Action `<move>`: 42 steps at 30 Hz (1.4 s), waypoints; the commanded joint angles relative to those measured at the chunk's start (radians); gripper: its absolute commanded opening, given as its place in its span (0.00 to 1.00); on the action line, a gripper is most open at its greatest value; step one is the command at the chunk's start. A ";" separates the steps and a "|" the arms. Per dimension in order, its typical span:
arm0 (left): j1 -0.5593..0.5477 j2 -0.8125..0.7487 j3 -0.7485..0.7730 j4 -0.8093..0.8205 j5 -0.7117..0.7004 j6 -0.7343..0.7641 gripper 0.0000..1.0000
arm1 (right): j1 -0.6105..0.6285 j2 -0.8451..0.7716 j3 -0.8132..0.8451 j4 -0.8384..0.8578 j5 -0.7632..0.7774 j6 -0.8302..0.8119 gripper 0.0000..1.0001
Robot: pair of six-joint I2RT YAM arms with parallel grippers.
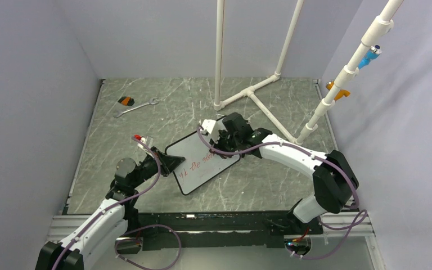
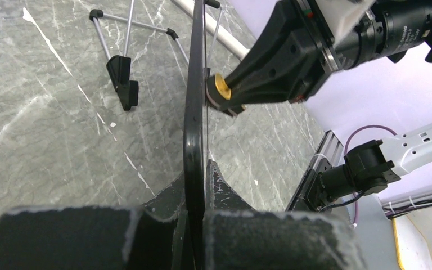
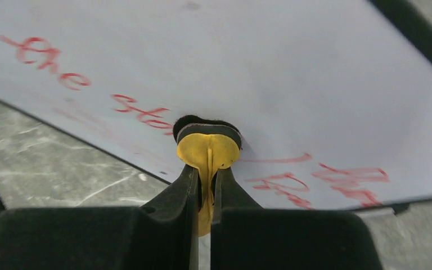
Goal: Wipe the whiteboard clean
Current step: Erase the whiteboard at the center of the board.
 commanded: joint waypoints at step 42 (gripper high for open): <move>-0.023 -0.015 0.015 0.034 0.193 0.016 0.00 | -0.084 0.006 -0.004 0.123 0.141 0.052 0.00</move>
